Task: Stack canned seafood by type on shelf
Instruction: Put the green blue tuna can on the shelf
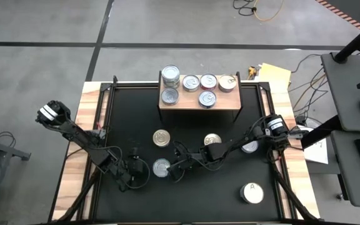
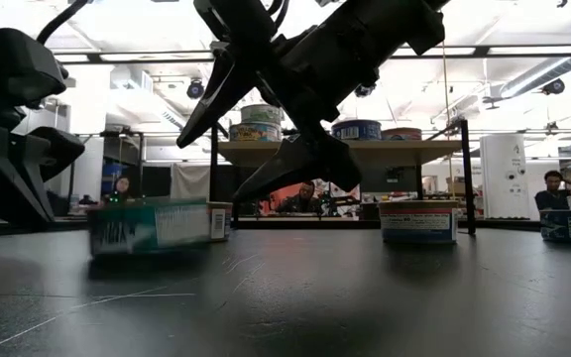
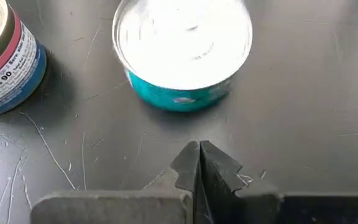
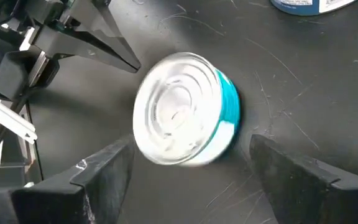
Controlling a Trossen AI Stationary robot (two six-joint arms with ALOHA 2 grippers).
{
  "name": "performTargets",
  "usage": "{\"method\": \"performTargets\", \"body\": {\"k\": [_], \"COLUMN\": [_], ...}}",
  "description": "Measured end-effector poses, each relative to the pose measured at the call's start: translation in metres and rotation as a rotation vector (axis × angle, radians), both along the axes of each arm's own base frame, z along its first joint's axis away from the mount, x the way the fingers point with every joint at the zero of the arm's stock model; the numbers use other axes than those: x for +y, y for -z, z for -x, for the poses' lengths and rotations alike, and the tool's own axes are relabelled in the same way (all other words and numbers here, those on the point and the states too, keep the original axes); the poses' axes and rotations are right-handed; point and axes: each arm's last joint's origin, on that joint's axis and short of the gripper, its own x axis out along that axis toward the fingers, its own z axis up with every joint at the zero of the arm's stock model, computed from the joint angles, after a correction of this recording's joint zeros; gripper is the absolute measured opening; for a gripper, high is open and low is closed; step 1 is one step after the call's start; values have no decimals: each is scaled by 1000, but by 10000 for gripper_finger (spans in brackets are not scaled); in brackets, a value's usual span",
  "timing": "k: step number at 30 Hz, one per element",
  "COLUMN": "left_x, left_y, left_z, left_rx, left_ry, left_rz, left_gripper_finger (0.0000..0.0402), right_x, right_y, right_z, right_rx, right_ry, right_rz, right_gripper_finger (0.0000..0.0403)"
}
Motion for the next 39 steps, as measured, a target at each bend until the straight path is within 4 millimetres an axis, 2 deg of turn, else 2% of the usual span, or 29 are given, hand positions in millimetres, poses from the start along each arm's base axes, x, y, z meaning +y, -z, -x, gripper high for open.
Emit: {"method": "performTargets", "body": {"k": [9, 16, 21, 26, 39], "left_x": [-2, -12, -10, -8, -17], "left_y": [-2, -18, -25, -17, 11], "left_z": [-2, -14, -19, -23, -40], "left_rx": [-28, -222, -329, -312, -244], "left_ry": [8, 157, 102, 59, 31], "left_rz": [16, -17, -143, -171, -189], "left_gripper_finger": [0, 0, 0, 0, 0], "right_x": [0, 1, 1, 1, 1], "right_y": [0, 2, 3, 3, 5], "right_z": [0, 2, 3, 3, 9], "right_rx": [-1, 31, 53, 57, 127], "right_ry": [-4, -46, -46, -69, -102], "right_rz": [11, -21, -15, -27, -40], "right_gripper_finger": [323, 310, 303, 304, 323]}}
